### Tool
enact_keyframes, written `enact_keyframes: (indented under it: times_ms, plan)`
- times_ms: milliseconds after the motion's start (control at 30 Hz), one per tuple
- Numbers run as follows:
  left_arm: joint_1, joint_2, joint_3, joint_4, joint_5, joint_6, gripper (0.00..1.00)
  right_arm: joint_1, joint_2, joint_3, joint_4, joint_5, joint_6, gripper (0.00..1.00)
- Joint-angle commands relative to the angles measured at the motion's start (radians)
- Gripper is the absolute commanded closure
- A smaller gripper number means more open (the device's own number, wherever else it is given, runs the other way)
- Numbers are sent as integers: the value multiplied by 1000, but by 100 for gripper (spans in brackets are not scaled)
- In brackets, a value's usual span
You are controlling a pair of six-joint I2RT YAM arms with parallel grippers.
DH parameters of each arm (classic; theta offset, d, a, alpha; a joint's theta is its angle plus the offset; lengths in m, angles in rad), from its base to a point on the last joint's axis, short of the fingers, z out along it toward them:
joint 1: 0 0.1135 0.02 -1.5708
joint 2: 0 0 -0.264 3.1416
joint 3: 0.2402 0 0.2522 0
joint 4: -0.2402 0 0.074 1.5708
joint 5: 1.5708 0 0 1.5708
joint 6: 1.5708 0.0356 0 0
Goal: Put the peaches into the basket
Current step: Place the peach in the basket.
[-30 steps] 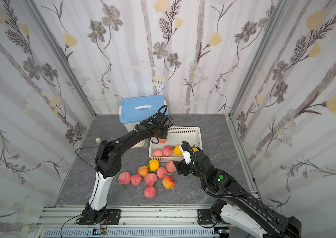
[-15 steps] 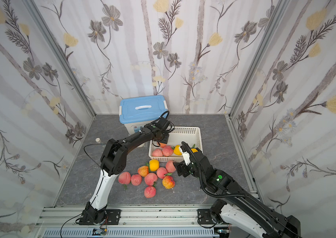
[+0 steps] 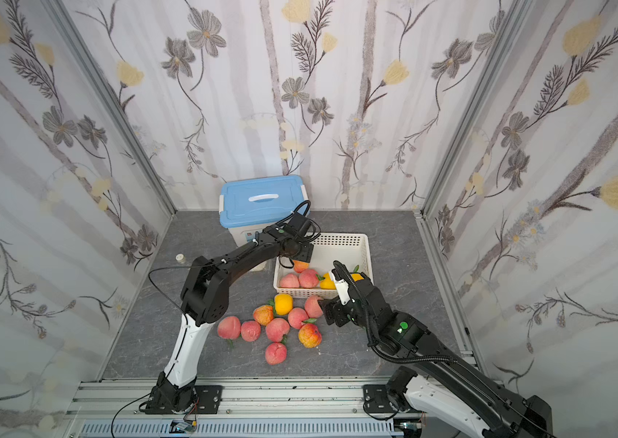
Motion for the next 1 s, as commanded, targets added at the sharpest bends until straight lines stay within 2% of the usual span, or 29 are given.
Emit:
enact_keyframes:
  times_ms: [0, 167, 367, 533, 800, 967]
  plan:
    - [0, -87, -41, 36, -3, 16, 21, -1, 5, 14, -19, -22, 28, 12]
    - [0, -294, -259, 148, 62, 35, 21, -1, -2, 22, -63, -30, 54, 12]
    - [1, -555, -649, 337, 160, 102, 21, -10, -7, 25, -122, -65, 109, 10]
    - [-1, -753, -969, 576, 342, 231, 18, -14, -9, 23, -190, -94, 173, 9]
    - [-11, -937, -1244, 800, 591, 332, 17, -16, 48, 41, -231, -181, 271, 6]
    - [-35, -1089, -1329, 786, 612, 382, 15, -13, 130, 69, -260, -240, 306, 5]
